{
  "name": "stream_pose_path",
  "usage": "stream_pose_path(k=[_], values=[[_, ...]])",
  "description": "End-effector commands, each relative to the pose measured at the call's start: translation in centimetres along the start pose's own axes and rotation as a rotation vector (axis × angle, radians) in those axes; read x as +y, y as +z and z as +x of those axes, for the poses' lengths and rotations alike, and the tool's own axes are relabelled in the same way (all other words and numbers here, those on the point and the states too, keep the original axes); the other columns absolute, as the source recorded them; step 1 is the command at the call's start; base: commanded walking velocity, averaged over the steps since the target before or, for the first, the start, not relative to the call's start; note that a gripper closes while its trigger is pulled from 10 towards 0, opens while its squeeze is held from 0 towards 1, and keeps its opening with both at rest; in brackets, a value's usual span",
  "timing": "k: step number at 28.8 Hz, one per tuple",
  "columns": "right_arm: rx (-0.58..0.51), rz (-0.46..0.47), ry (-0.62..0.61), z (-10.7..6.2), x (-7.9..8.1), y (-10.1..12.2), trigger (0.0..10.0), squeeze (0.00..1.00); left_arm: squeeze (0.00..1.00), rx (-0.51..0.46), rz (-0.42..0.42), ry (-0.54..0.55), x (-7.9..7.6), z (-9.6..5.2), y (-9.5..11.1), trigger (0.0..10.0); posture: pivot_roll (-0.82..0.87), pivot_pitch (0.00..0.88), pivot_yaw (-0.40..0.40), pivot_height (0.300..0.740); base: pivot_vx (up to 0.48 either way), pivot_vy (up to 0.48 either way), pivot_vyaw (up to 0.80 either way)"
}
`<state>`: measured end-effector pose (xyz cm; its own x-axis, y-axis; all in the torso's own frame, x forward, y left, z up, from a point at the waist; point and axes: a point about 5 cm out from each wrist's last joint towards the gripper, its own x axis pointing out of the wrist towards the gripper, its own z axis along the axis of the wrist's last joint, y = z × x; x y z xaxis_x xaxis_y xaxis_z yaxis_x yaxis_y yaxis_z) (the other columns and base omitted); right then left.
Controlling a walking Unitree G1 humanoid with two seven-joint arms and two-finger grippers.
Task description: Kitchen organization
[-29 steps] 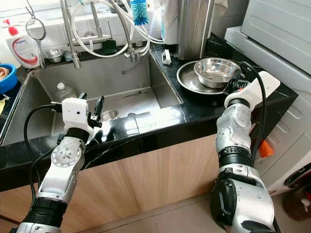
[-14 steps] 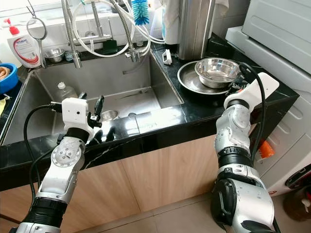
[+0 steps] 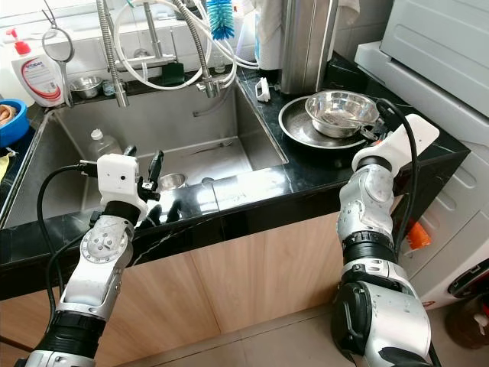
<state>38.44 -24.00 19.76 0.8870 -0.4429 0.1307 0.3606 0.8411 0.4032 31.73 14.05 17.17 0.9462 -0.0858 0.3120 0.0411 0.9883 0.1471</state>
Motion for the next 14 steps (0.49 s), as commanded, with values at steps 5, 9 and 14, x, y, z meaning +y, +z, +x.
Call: stream_pose_path(k=[5, 9, 14], values=[[0.019, 0.004, 0.020, -0.1, 0.6, -0.3, 0.0, 0.00, 0.00, 0.004, 0.027, 0.011, 0.4, 0.0, 0.1, 10.0, -0.13, 0.000, 0.085, 0.740, 0.000, 0.000, 0.00], [-0.063, -0.008, 0.188, -0.4, 3.3, 0.9, 4.2, 0.00, 0.00, 0.003, 0.028, 0.013, 0.5, 0.0, 0.1, 10.0, -0.13, 0.000, 0.084, 0.740, 0.000, 0.000, 0.00], [-0.116, -0.032, 0.289, -0.8, 5.3, 1.8, 10.0, 0.00, 0.00, 0.003, 0.028, 0.014, 0.5, 0.0, 0.1, 10.0, -0.13, 0.000, 0.083, 0.740, 0.000, 0.000, 0.00]])
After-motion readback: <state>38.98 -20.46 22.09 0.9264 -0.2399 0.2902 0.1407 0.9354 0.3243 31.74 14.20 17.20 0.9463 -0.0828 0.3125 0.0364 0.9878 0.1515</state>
